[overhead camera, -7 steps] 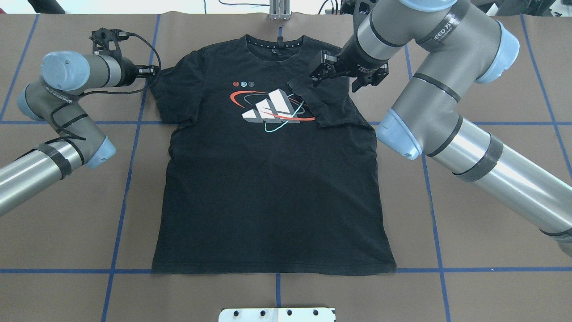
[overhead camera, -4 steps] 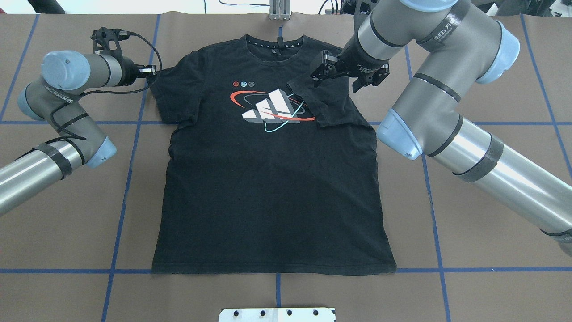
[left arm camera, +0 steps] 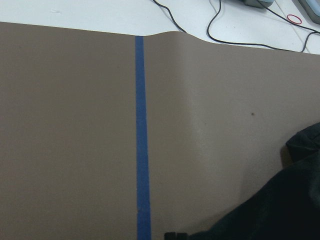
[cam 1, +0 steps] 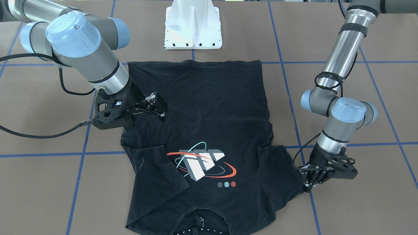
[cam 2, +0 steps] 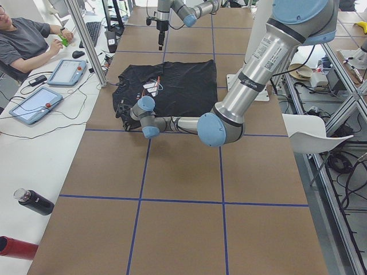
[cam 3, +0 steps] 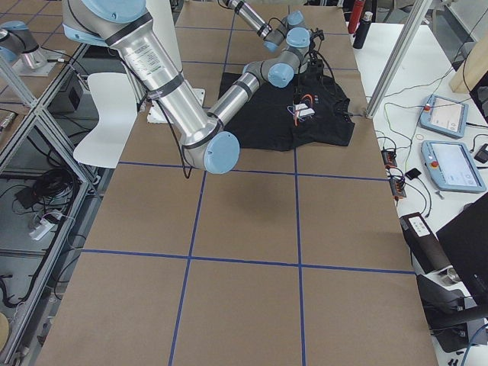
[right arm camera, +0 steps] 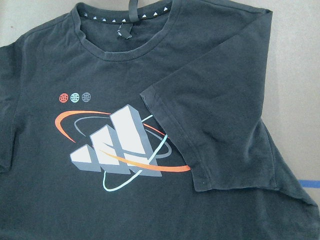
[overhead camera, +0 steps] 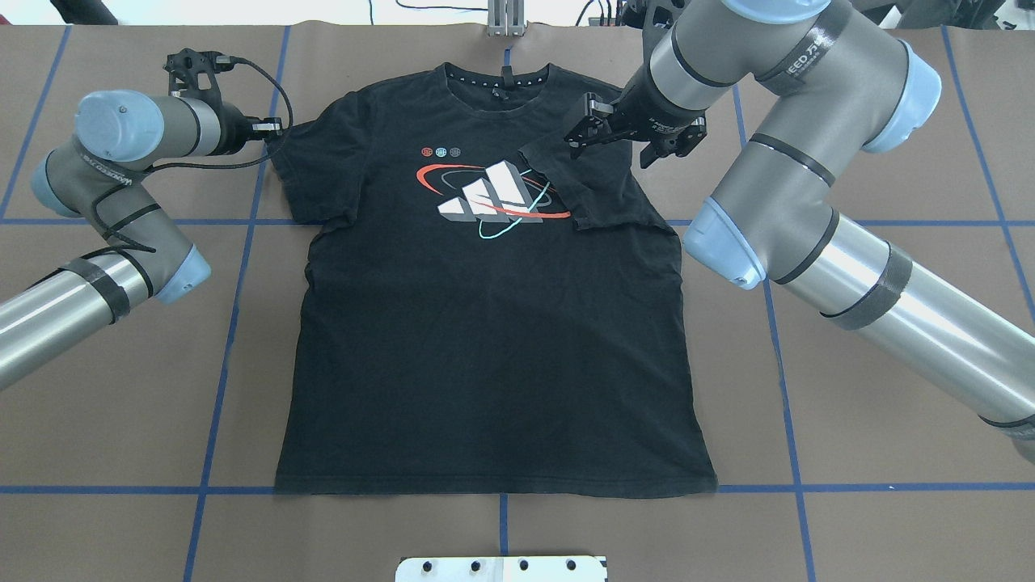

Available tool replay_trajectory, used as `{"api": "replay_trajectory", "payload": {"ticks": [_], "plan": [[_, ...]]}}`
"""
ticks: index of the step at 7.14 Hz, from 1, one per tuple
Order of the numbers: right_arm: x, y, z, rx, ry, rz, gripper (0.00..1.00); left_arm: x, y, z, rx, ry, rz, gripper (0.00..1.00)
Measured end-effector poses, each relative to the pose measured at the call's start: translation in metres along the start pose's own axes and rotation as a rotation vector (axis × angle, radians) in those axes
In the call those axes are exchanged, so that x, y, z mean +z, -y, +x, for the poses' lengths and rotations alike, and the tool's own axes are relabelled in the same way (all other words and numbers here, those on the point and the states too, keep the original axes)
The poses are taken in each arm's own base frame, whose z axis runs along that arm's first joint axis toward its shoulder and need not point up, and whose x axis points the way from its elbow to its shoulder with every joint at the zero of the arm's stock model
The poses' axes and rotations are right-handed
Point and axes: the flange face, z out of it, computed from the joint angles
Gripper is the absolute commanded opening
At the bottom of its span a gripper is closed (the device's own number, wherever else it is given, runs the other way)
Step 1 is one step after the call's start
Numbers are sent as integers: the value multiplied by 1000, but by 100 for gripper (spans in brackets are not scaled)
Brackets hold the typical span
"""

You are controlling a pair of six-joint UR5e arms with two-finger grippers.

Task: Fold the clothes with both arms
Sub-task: 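Move the left arm toward the other sleeve while the right gripper holds position, then fold the sleeve nearest the left gripper inward over the logo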

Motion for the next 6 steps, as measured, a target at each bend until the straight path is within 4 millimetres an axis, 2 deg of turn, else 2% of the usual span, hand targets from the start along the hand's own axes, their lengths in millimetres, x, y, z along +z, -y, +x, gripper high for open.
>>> {"api": "replay_trajectory", "payload": {"ticks": [2, 4, 5, 6], "plan": [[-1, 0, -1, 0, 1, 1, 100, -21, 17, 35, -15, 23, -23, 0], [1, 0, 1, 1, -1, -1, 100, -32, 26, 59, -67, 14, -25, 0], [2, -1, 5, 2, -5, -3, 100, -36, 30, 81, -123, -4, -24, 0], [4, -1, 8, 3, -7, -4, 100, -36, 33, 120, -184, -17, -39, 0]]}}
